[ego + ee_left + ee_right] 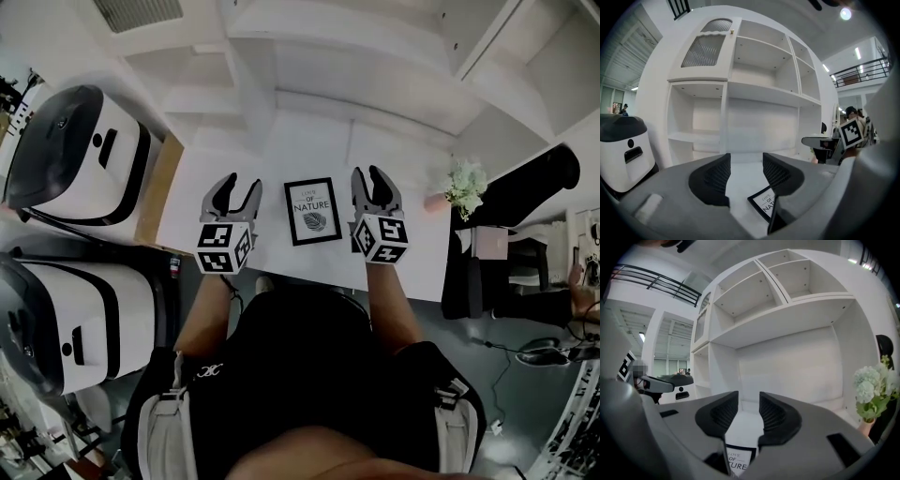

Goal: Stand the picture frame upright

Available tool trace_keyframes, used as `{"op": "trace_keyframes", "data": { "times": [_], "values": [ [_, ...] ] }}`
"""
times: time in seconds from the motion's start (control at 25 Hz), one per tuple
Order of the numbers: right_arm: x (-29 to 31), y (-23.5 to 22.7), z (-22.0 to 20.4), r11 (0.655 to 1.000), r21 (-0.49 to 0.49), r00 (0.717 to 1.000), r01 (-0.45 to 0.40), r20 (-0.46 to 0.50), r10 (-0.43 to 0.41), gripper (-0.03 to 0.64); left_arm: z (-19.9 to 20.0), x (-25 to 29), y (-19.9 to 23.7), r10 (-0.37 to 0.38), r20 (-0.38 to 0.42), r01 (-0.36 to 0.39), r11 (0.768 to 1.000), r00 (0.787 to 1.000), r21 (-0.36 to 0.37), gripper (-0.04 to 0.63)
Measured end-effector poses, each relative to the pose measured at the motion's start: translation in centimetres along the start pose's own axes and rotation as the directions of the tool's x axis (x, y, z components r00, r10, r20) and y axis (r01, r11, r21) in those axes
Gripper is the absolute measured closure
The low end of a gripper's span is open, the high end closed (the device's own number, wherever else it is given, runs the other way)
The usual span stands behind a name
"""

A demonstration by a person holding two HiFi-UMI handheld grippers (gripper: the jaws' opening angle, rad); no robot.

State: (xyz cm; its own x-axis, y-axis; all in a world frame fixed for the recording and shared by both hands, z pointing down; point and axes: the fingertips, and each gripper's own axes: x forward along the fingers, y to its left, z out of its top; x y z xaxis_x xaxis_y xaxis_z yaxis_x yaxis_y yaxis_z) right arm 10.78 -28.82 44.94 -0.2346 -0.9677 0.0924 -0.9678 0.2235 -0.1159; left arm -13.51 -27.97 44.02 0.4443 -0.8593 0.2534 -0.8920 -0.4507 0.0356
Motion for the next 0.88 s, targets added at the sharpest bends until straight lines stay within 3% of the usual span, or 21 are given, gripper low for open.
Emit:
{"op": "trace_keyframes", "data": {
  "times": [0.28, 0.52, 0.88],
  "values": [
    [0.6, -0.9, -2.7, 1.000, -0.008, 0.996, -0.013, -0.087, 0.013, 0.474, -2.2, 0.8, 0.5, -0.016, -0.081, 0.012, 0.998, 0.997, -0.054, 0.373],
    [1.7, -0.1, -7.0, 0.994, -0.079, 0.973, -0.068, -0.226, 0.049, 0.474, -7.3, 1.1, 3.0, -0.076, -0.208, 0.034, 0.980, 0.975, -0.198, 0.373],
    [2.7, 0.9, -16.1, 0.996, -0.027, 0.892, -0.084, -0.447, 0.063, 0.474, -15.4, 0.4, 4.6, -0.221, -0.288, 0.069, 0.888, 0.932, -0.455, 0.373]
  ]
}}
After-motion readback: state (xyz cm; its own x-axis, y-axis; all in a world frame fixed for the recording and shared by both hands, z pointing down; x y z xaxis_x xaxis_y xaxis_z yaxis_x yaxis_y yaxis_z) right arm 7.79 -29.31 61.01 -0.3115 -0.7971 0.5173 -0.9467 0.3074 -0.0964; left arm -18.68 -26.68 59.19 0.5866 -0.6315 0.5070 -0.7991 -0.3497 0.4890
